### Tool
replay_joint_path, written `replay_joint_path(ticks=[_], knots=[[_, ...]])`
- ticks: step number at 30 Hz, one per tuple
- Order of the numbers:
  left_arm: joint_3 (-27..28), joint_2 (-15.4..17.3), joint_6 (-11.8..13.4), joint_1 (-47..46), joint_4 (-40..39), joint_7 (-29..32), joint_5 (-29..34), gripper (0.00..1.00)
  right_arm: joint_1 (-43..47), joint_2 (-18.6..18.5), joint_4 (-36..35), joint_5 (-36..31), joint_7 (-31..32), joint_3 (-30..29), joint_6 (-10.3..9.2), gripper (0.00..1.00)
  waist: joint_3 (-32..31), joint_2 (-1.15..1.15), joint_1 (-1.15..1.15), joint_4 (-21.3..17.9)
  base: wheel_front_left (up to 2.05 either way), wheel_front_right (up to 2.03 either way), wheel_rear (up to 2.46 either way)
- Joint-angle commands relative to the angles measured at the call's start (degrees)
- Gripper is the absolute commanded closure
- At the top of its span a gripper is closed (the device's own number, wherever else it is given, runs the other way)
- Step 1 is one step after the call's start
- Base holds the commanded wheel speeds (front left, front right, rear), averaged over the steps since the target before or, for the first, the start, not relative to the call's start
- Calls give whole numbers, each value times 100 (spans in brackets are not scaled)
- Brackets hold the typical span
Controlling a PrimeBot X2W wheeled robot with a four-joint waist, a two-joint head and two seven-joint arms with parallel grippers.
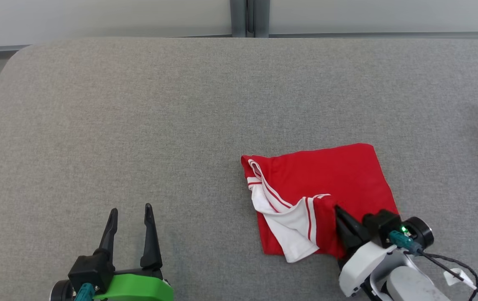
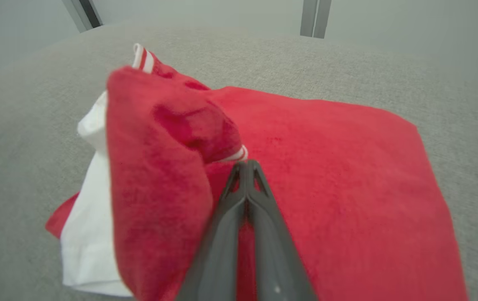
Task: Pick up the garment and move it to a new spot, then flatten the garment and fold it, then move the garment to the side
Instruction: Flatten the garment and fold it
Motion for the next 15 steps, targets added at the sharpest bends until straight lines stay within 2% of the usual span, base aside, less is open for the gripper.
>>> replay_joint_path(ticks=[1, 10, 15], knots=[[16, 15, 13, -94, 1, -26, 4, 0, -70, 30, 8, 37, -13, 161, -3, 100, 1, 0, 0, 24, 0, 0, 0], [39, 15, 45, -77, -9, -25, -32, 0, -44, 31, -388, 259, -13, 1292, -3, 100, -78, 0, 0, 6, 0, 0, 0], [78, 15, 80, 29, -42, -26, -71, 0, -85, -73, -497, 495, -13, 1651, -3, 100, -173, 0, 0, -117, 0, 0, 0]])
